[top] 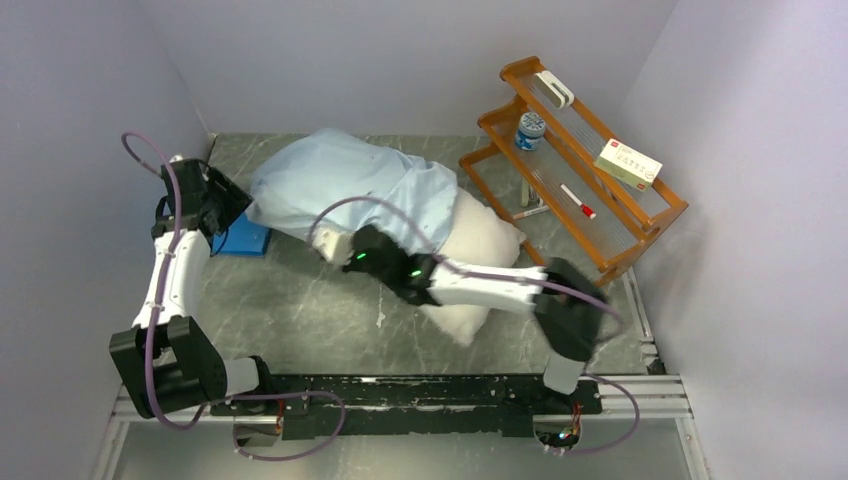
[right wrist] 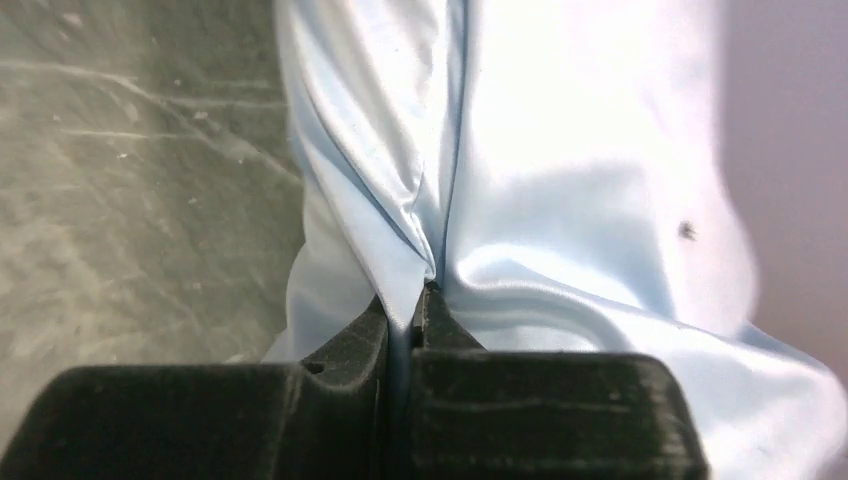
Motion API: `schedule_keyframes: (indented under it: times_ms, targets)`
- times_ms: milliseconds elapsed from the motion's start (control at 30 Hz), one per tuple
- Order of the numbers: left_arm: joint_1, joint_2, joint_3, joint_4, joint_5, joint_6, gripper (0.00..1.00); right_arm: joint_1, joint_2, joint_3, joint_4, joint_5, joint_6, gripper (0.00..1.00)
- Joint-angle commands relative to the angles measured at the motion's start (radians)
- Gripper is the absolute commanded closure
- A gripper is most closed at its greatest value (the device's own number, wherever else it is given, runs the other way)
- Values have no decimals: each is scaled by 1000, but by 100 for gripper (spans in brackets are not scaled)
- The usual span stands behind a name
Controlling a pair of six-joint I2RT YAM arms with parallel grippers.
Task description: Put the pillow into the pillowcase
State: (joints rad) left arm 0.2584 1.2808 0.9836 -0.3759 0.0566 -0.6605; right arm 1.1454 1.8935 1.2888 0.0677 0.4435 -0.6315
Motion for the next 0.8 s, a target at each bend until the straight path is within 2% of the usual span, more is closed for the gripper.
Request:
schedule_keyframes:
  times_ms: [0, 133, 300, 367, 433, 500, 633, 767]
  targets:
    - [3, -24, 130, -39, 24, 133, 32, -173, -343, -196, 32, -323, 107, 100]
    - [2, -47, 104, -11, 64, 110, 22, -331, -555, -408, 179, -572, 193, 100]
    - [27, -5, 17, 66, 368, 44, 26, -540, -652, -470, 225, -804, 321, 100]
    - [35, 4, 51, -11, 309, 42, 23, -629, -672, -492, 249, -849, 357, 100]
    - [37, -4, 98, -146, 79, -17, 17, -660, -659, -464, 226, -856, 367, 100]
    - [38, -29, 95, -203, -40, -98, 15, -670, -638, -434, 212, -865, 380, 100]
    - [40, -62, 19, -182, -54, -205, 14, -671, -616, -415, 234, -889, 406, 100]
    - [41, -23, 2, -152, -42, -244, 9, -671, -631, -416, 235, -895, 403, 100]
